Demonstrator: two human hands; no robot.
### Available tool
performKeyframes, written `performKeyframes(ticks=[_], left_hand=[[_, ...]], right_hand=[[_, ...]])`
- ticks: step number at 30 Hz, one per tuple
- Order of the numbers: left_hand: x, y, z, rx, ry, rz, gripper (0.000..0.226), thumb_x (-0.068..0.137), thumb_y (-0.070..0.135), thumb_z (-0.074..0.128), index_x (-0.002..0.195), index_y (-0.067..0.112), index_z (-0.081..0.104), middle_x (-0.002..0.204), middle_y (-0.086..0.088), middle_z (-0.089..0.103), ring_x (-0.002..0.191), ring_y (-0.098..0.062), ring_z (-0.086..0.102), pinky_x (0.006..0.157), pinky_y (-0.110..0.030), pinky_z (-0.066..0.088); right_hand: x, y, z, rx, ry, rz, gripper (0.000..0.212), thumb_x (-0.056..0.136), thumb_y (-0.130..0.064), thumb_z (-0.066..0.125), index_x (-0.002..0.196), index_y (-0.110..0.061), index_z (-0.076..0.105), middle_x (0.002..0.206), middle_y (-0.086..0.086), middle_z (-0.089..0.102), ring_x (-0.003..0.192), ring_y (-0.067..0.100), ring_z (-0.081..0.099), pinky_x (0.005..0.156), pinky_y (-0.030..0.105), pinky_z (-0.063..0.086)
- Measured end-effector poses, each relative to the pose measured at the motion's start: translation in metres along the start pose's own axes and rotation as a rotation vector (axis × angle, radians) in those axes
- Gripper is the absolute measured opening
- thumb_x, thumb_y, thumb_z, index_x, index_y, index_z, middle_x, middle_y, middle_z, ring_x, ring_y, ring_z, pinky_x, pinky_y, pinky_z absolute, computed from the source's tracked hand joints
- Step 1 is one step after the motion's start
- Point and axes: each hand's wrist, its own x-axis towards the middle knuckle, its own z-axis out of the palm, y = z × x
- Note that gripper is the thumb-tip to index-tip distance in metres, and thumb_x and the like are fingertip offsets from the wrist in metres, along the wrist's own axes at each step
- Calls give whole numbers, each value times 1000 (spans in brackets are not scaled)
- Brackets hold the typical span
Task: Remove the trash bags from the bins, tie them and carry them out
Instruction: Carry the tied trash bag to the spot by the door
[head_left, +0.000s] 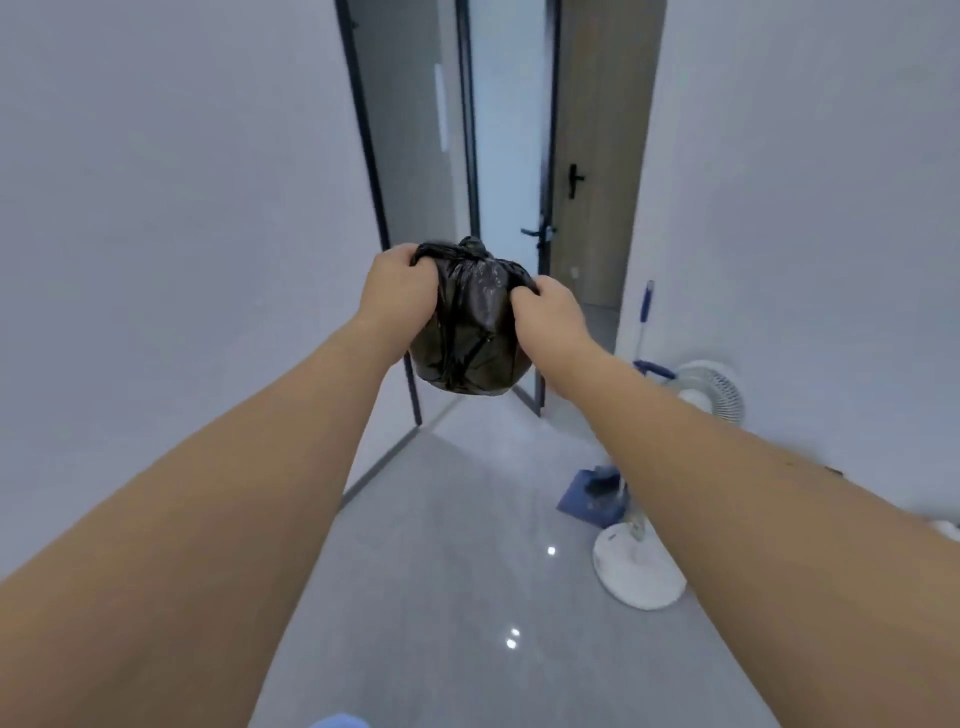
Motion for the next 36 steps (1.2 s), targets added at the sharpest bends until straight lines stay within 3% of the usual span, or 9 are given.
performKeyframes(ticks=[5, 9, 13, 16, 19, 23, 27, 32, 36], left_hand=[[-48, 67, 152, -48, -257, 78, 25, 87, 14, 37, 76, 12, 60, 62, 2, 52, 51, -10, 43, 50, -22, 35], [-107, 123, 263, -115, -429, 144, 27, 86, 14, 38, 87, 2, 62, 72, -3, 55, 65, -19, 44, 61, -29, 37], [-165, 173, 344, -183, -577, 201, 24, 87, 10, 39, 80, 8, 62, 65, 3, 51, 60, -15, 43, 54, -24, 36], [-195, 198, 391, -223, -683, 225, 26, 87, 9, 39, 84, 3, 64, 71, 0, 55, 66, -16, 46, 61, -26, 40], [-218, 217, 427, -252, -766, 232, 27, 88, 9, 40, 76, 13, 63, 68, 4, 56, 62, -13, 48, 56, -21, 41], [-242, 240, 472, -297, -893, 237, 31, 88, 10, 39, 98, 5, 68, 84, -4, 63, 73, -19, 53, 70, -30, 46], [-278, 272, 520, -333, -1025, 263, 30, 89, 11, 39, 95, 5, 68, 79, -3, 62, 69, -18, 52, 66, -29, 44], [-365, 319, 574, -426, -1215, 314, 33, 88, 8, 40, 77, 15, 70, 64, 5, 60, 57, -11, 51, 55, -20, 40], [-456, 358, 613, -454, -1352, 401, 27, 88, 8, 40, 85, 8, 68, 73, -6, 58, 64, -18, 49, 56, -22, 40]], right_hand=[[-35, 31, -167, -47, 290, 45, 15, 87, -18, 40, 77, -17, 51, 74, -1, 51, 67, 18, 45, 56, 29, 33], [-83, 49, -292, -79, 487, 91, 13, 86, -17, 40, 77, -15, 48, 74, -1, 48, 66, 17, 42, 56, 29, 32], [-127, 63, -389, -102, 644, 121, 13, 87, -15, 39, 77, -15, 48, 74, -1, 48, 67, 18, 42, 57, 29, 32], [-153, 73, -438, -108, 733, 150, 14, 87, -16, 39, 74, -15, 45, 71, -1, 45, 65, 18, 40, 55, 29, 31], [-172, 82, -475, -118, 809, 185, 13, 87, -17, 38, 78, -14, 47, 72, -1, 45, 64, 16, 39, 52, 28, 30], [-189, 91, -515, -122, 921, 198, 13, 87, -17, 40, 83, -11, 50, 77, 4, 49, 69, 18, 42, 57, 30, 31], [-219, 95, -564, -152, 1056, 235, 23, 88, -17, 40, 92, -4, 58, 84, 8, 58, 73, 19, 49, 61, 30, 36], [-297, 96, -634, -228, 1222, 280, 19, 89, -13, 40, 72, -16, 48, 69, 1, 49, 62, 17, 42, 52, 29, 29], [-380, 99, -692, -283, 1354, 332, 15, 87, -15, 40, 79, -9, 51, 74, 4, 48, 67, 20, 41, 58, 30, 30]])
